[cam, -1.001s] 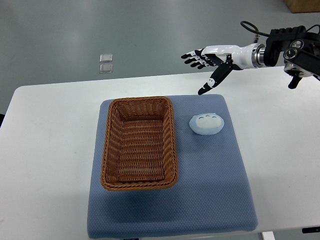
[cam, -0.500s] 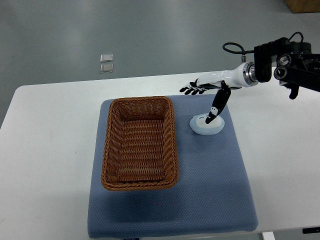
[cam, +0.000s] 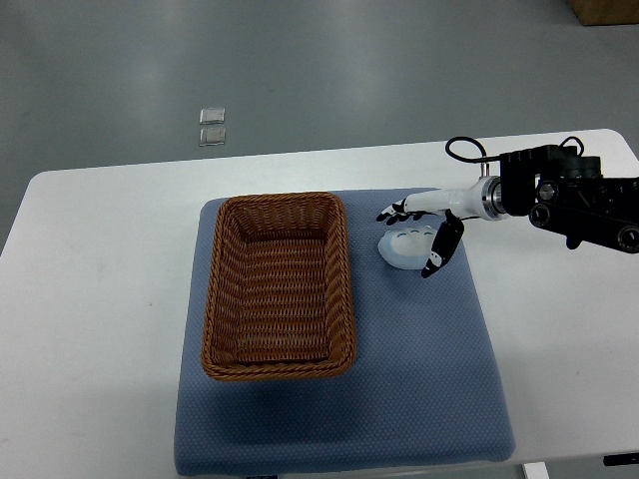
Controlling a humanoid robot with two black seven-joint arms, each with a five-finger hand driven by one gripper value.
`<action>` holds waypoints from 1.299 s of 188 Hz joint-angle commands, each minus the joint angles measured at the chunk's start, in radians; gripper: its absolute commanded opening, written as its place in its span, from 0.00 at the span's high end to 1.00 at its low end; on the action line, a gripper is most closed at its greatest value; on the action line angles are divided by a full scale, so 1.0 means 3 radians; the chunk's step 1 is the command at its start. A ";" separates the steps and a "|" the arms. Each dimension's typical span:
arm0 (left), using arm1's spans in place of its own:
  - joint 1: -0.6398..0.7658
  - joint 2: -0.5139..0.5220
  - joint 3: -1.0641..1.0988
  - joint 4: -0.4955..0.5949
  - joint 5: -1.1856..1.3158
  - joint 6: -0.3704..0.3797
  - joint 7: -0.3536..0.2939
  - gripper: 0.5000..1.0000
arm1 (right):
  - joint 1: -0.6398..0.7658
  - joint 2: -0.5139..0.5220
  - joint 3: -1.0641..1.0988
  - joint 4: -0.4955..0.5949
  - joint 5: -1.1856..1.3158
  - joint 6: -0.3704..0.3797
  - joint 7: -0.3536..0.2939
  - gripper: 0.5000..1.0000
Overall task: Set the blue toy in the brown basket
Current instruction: 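Lower the right hand onto the plush toy and close fingers around it, then lift the toy with the right hand and carry it over the basket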
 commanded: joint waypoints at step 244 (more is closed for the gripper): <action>0.0005 0.0000 0.0002 0.0007 0.0000 0.0005 0.0002 0.00 | 0.0564 0.0528 0.0055 0.0007 -0.0012 0.0023 0.0250 1.00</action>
